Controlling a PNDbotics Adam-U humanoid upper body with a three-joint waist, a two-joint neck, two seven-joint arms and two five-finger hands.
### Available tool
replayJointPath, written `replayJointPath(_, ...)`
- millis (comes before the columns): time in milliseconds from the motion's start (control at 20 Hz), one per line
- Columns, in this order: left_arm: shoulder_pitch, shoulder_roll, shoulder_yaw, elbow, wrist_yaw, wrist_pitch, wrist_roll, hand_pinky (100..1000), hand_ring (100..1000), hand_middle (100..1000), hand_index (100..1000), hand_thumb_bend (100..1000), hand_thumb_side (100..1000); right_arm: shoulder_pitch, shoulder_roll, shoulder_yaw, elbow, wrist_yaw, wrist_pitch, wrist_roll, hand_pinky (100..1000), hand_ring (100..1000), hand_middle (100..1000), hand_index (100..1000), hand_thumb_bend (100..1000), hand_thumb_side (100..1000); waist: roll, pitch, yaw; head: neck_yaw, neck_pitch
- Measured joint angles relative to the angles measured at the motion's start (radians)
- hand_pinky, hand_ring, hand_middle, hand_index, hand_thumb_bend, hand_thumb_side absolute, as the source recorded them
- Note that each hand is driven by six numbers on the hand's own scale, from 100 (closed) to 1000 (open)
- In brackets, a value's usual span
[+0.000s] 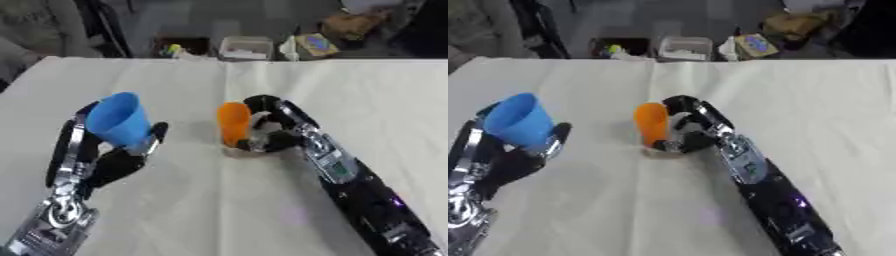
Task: Pour the contents of one cup into another cup.
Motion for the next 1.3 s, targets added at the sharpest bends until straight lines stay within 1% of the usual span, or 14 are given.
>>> replayJointPath(300, -0.003, 0.000, 0.000, -0.007, -0.003, 0.006, -0.003, 477, 190, 262, 465, 230, 100, 0.000, 0.000, 0.005, -0.004, -0.002, 0.001, -0.004, 771, 766, 692, 807, 698, 133, 0.000, 0.000, 0.001, 0.000, -0.002)
replayJointPath(800, -0.006, 0.001, 0.000, -0.038, -0.005, 0.026, -0.013, 478, 190, 262, 466, 233, 100, -0.006, 0.002, 0.006, -0.036, -0.015, 0.004, -0.007, 767, 763, 689, 807, 691, 138, 0.000, 0.000, 0.005, -0.001, -0.009)
replayJointPath(1300, -0.007, 0.001, 0.000, -0.055, -0.005, 0.037, -0.016, 477, 189, 262, 468, 234, 100, -0.022, 0.020, 0.016, -0.046, -0.019, 0.009, -0.003, 765, 761, 688, 807, 687, 140, 0.001, 0.000, 0.012, -0.004, -0.009)
